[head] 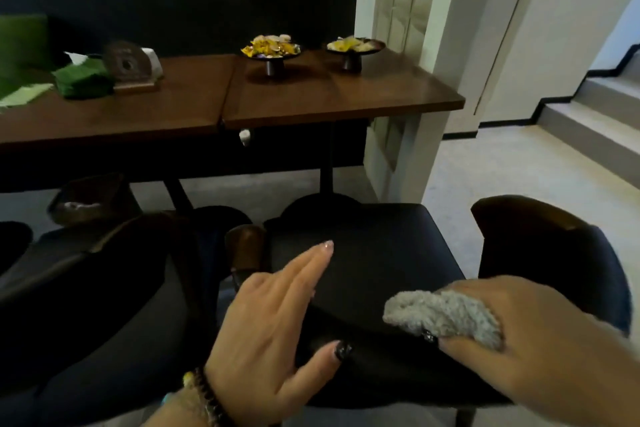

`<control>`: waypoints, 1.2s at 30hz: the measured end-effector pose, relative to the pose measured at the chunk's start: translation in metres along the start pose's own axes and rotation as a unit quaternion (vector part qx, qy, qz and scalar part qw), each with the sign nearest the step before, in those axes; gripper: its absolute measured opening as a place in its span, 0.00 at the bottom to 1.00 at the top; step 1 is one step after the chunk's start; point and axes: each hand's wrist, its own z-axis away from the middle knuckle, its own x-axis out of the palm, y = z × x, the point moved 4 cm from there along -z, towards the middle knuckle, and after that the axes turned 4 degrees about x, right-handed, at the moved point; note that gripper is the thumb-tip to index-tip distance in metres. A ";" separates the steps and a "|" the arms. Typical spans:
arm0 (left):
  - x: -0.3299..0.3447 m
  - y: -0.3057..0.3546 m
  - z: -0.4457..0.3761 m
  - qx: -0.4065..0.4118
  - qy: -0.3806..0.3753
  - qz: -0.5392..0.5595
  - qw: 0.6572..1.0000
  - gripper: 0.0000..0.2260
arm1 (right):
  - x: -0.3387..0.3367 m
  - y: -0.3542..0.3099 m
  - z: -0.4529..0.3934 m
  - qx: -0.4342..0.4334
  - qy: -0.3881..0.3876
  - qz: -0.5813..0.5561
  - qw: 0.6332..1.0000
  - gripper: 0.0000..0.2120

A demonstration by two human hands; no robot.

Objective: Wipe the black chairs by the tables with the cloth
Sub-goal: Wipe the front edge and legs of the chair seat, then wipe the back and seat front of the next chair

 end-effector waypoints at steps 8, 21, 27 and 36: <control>-0.023 0.022 -0.007 -0.148 -0.131 0.079 0.977 0.34 | -0.005 0.005 0.013 0.078 0.000 -0.043 0.996 0.21; -0.173 0.172 -0.007 -0.343 -0.074 0.194 0.916 0.38 | -0.091 -0.083 0.097 0.127 0.026 -0.412 0.902 0.11; -0.247 0.187 0.025 -0.321 -0.108 0.177 0.924 0.31 | -0.117 -0.143 0.133 0.103 -0.048 -0.465 0.878 0.08; -0.366 0.105 0.126 -0.241 -0.155 0.138 0.948 0.29 | -0.111 -0.270 0.124 0.119 0.029 -0.508 0.853 0.08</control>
